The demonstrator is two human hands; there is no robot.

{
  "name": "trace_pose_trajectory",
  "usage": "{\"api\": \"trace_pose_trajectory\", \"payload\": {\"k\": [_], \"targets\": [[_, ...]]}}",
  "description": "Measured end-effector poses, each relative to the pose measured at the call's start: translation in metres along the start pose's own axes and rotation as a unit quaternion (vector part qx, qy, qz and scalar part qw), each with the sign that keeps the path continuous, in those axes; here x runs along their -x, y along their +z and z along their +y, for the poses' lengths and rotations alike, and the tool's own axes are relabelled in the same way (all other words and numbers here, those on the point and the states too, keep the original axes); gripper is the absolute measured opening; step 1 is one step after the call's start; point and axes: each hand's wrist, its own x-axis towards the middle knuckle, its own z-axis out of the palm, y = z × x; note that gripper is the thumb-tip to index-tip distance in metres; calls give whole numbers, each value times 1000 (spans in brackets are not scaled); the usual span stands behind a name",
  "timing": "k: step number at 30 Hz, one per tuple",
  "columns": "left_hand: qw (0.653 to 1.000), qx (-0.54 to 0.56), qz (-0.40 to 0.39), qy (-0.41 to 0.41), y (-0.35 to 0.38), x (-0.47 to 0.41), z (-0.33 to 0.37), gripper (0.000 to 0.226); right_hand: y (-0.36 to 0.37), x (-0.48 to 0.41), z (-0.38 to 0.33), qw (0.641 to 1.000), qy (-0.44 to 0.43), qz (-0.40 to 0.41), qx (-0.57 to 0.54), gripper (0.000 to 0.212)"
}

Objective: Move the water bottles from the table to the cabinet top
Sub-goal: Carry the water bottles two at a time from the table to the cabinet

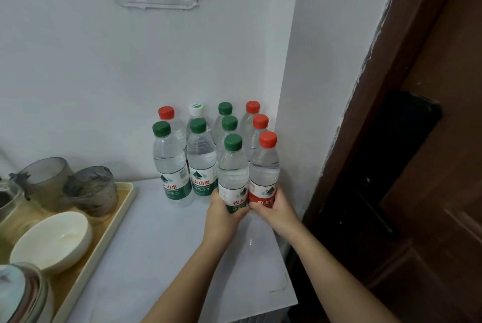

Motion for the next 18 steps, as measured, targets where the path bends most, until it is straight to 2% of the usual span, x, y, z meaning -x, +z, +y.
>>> {"api": "trace_pose_trajectory", "payload": {"k": [9,18], "targets": [[999,7,39,-9,10,2,4,65,-5,-3,0,1000,-13,-25,-4,57],[998,-14,52,-34,14,3,5,75,-7,-5,-1,999,-23,-29,2,58]]}}
